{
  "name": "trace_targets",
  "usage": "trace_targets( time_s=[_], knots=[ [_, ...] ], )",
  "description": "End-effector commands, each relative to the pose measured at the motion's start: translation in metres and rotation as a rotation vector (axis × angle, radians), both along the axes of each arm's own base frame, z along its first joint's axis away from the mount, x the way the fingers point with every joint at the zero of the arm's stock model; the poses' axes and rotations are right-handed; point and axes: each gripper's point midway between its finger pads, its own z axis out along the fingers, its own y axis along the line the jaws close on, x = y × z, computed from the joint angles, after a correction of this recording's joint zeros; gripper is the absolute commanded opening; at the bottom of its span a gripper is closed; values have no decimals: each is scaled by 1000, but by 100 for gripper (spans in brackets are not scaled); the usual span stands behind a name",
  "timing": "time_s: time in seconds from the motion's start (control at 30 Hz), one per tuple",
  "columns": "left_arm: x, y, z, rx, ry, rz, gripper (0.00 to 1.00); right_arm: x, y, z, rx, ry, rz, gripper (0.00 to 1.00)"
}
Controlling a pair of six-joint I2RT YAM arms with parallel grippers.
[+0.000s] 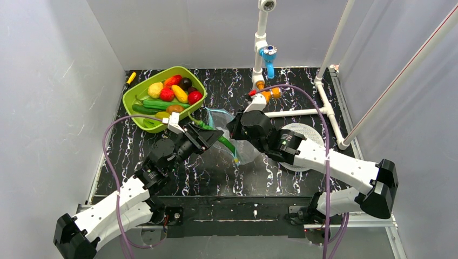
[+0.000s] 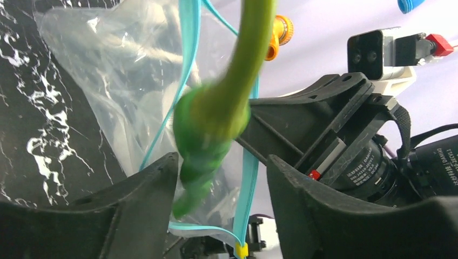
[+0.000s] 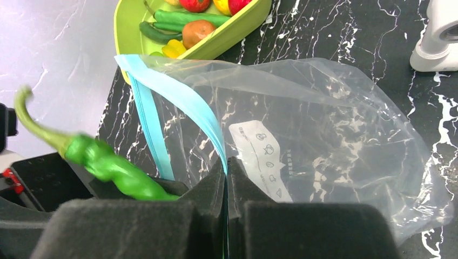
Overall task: Place the food in the zip-top bag and seal the zipper
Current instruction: Place the fake vegetable in the zipper food storage bag.
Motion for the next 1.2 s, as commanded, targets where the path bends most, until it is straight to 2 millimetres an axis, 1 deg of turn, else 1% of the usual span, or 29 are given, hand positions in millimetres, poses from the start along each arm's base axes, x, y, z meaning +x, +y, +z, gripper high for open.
trace_targets(
  time_s=[0.0, 0.07, 0.13, 0.2, 0.27, 0.33, 0.4, 0.47, 0.53, 0.6, 0.67, 0.77, 0.83, 0.9, 0.97, 1.07, 1.13, 1.17],
  knots=[
    [-9, -2, -1, 69, 15, -46, 65, 5, -6, 29, 104, -44, -24, 1],
    [-12, 1, -3, 119, 38, -52, 72, 5, -8, 27, 105, -38, -24, 1],
    [-21, 3, -3, 172, 44, -87, 74, 4, -9, 24, 106, -28, -23, 1],
    [-25, 12, -5, 240, 61, -80, 79, 4, -10, 24, 113, -20, -19, 1],
    [-29, 17, 0, 296, 43, -89, 79, 3, -9, 24, 117, -17, -9, 1],
    [-27, 20, 5, 318, 36, -77, 79, -1, -4, 24, 123, -5, 20, 1],
    [-27, 15, 9, 327, 47, -95, 79, -3, 0, 23, 128, 5, 43, 1],
    [-27, 13, 9, 347, 102, -102, 79, -5, 2, 23, 123, 13, 54, 1],
    [-25, 10, 13, 350, 144, -103, 80, -6, 2, 24, 110, 21, 59, 1],
    [-22, 4, 26, 316, 123, -113, 82, -7, 2, 21, 94, 36, 65, 1],
    [-19, 6, 36, 306, 96, -92, 83, -9, 4, 19, 84, 51, 74, 1],
    [-13, 22, 48, 354, 46, -21, 82, -10, 6, 17, 40, 90, 82, 1],
    [-16, 35, 52, 396, 20, 10, 79, -12, 6, 15, 15, 111, 95, 1],
    [-20, 52, 51, 442, 10, 50, 74, -15, 8, 15, 17, 123, 121, 1],
    [-26, 70, 46, 482, 18, 91, 67, -17, 7, 13, 18, 140, 136, 1],
    [-36, 86, 32, 512, 46, 114, 53, -24, 8, 9, 19, 180, 176, 1],
    [-40, 92, 24, 513, 64, 125, 52, -31, 9, 6, 9, 211, 205, 1],
    [-41, 94, 22, 513, 65, 128, 56, -33, 9, 4, 5, 219, 214, 1]
  ],
)
